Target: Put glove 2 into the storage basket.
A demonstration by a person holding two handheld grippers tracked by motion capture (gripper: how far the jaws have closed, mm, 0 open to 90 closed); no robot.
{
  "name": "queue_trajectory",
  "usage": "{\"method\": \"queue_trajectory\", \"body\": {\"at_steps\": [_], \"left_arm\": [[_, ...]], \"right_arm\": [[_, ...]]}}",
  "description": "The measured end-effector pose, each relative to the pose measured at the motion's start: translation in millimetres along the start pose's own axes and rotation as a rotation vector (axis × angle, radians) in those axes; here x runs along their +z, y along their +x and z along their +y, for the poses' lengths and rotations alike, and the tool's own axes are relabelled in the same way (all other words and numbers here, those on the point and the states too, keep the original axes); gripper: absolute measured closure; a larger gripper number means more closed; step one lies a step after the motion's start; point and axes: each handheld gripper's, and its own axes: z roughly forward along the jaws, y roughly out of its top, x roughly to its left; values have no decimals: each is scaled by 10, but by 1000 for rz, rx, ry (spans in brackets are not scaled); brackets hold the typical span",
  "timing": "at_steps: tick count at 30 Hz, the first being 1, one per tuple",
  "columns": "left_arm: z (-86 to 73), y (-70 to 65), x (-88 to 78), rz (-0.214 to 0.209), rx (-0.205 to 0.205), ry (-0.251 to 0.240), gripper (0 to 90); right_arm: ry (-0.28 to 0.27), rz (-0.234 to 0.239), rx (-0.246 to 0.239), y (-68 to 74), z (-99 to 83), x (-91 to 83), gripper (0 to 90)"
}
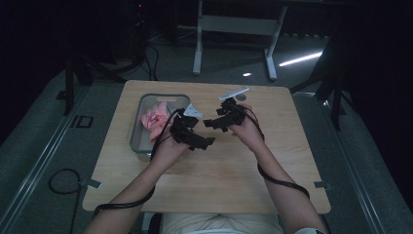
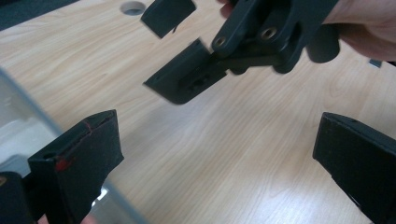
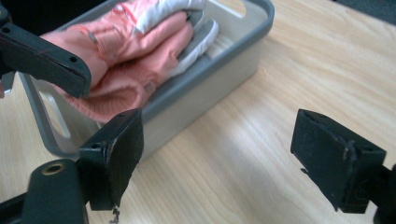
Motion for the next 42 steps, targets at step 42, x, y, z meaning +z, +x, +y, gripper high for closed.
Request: {"method": "queue_trajectory", "body": {"at_steps": [42], "left_arm": [[-488, -609, 610, -106, 226, 29, 9]], "right_arm": [[33, -14, 2, -112, -1087, -78, 155]]}}
